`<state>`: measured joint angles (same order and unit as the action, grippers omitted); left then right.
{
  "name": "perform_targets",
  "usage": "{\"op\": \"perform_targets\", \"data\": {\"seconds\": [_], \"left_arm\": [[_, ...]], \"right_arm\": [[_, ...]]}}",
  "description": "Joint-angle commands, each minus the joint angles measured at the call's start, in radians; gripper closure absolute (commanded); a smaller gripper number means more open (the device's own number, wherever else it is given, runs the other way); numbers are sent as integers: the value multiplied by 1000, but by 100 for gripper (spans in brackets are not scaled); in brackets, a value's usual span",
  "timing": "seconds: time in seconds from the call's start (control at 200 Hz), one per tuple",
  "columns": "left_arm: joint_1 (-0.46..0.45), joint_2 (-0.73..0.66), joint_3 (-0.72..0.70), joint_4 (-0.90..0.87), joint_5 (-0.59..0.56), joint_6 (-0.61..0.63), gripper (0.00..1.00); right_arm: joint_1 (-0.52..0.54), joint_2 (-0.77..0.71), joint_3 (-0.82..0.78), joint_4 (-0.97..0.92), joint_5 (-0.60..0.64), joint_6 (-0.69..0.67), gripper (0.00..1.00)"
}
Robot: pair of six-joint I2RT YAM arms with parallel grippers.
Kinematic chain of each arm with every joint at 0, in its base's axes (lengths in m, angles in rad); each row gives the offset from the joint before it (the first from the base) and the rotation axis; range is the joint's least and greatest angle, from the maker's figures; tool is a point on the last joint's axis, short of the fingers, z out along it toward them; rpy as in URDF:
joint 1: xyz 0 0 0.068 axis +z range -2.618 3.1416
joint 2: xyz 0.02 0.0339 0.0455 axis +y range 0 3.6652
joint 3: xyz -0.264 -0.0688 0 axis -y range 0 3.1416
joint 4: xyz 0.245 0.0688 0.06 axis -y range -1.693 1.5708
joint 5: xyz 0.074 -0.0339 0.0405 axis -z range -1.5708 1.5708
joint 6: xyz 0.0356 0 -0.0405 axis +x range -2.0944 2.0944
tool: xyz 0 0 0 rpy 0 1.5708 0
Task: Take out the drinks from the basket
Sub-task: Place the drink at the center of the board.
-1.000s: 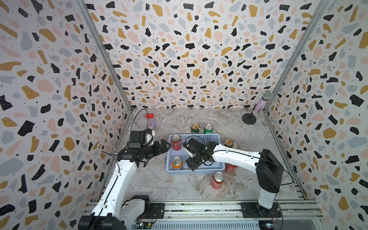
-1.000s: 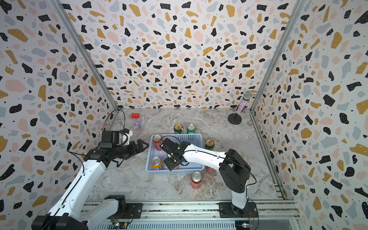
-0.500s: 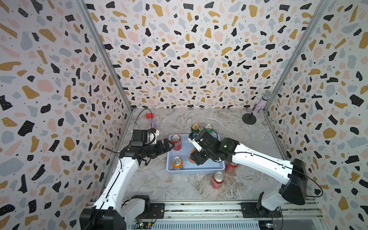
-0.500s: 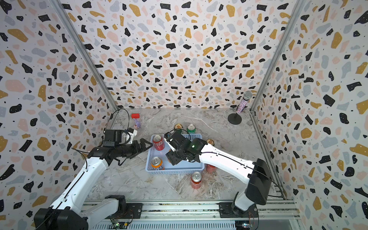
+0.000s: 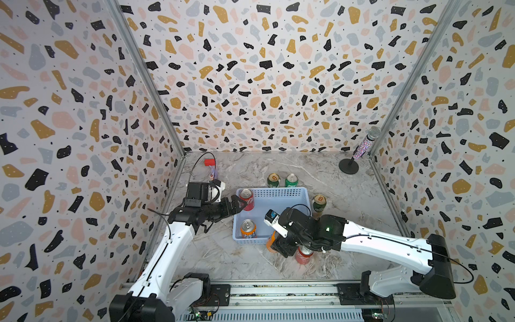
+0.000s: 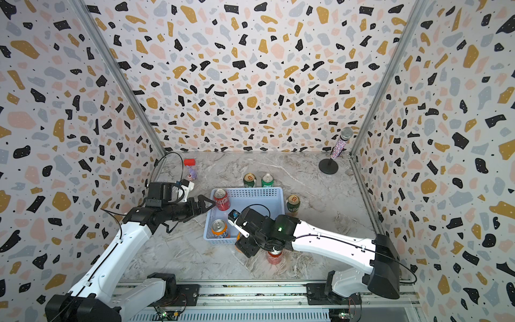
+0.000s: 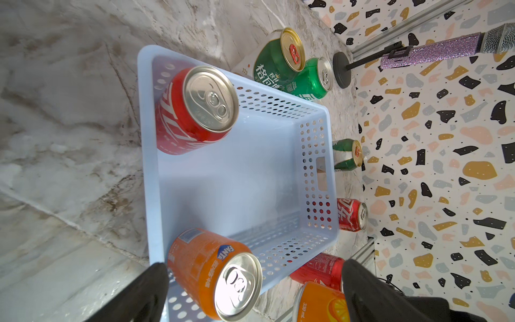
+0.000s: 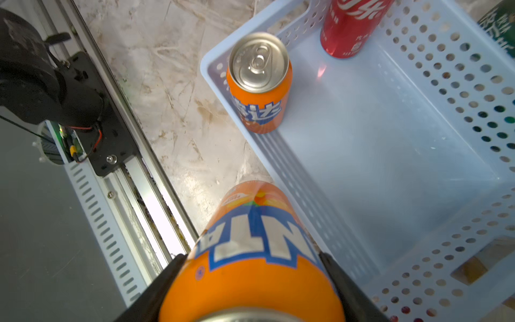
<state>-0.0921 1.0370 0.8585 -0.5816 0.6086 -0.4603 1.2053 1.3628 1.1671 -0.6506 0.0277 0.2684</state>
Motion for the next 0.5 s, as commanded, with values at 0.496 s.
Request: {"op": "perform_targets", "data": {"seconds": [0.496], "left_arm": [[-1,-41,2,-6,-107,17,0]], "right_arm": [[80,-9,-110,95,116,37,73]]}}
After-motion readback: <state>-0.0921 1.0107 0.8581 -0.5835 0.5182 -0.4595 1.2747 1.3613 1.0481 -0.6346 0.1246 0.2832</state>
